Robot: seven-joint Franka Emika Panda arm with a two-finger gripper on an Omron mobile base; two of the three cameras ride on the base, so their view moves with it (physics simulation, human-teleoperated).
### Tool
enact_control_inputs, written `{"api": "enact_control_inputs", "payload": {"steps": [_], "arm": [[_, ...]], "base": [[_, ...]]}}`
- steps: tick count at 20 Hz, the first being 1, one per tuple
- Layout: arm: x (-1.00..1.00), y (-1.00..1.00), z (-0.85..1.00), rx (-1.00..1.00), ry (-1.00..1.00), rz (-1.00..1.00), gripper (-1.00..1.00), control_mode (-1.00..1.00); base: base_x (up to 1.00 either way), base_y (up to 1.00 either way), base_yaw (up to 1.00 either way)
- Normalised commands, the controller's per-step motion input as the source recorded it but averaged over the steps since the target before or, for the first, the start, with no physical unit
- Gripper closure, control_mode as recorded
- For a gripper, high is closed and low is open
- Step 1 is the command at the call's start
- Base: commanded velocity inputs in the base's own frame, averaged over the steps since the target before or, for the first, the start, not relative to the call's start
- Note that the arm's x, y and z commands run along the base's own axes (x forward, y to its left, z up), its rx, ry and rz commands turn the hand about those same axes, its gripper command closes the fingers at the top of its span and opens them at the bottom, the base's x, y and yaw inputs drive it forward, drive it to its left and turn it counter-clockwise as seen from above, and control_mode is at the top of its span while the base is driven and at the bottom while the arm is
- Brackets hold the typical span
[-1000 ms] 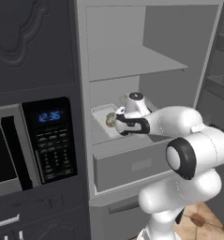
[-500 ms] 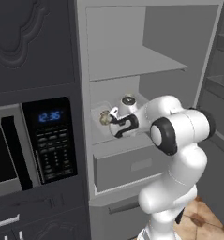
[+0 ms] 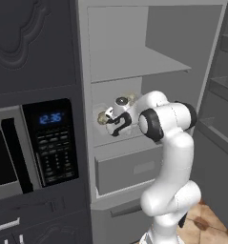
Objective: Place two dumplings into each of the tupperware containers and then place the containers in the fridge.
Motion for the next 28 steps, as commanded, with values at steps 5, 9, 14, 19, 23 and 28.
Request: {"api": "enact_control_inputs", "payload": {"steps": [5,9,14,19,23,28], "arm": [[0.68,0.27,-0.5,-0.1,0.0,0.0,1.0,-1.0],[0.05,0.01,-0.1,0.05,-0.14,0.0,-1.0,-1.0],[-0.24,-0.49,-0.02,0.36,-0.35,-0.04,-1.0,-1.0],[-0.63,-0.65,0.2,0.32,-0.25,-0.01,-1.0,-1.0],[-0.99,-0.38,0.88,0.06,-0.03,-0.07,-1.0,-1.0],[-0.92,-0.58,1.0,0.0,0.0,0.0,-1.0,-1.0]], "base": [[0.0,0.0,0.0],[0.0,0.0,0.0],[0.0,0.0,0.0],[0.0,0.0,0.0],[0.0,0.0,0.0],[0.0,0.0,0.0]]}}
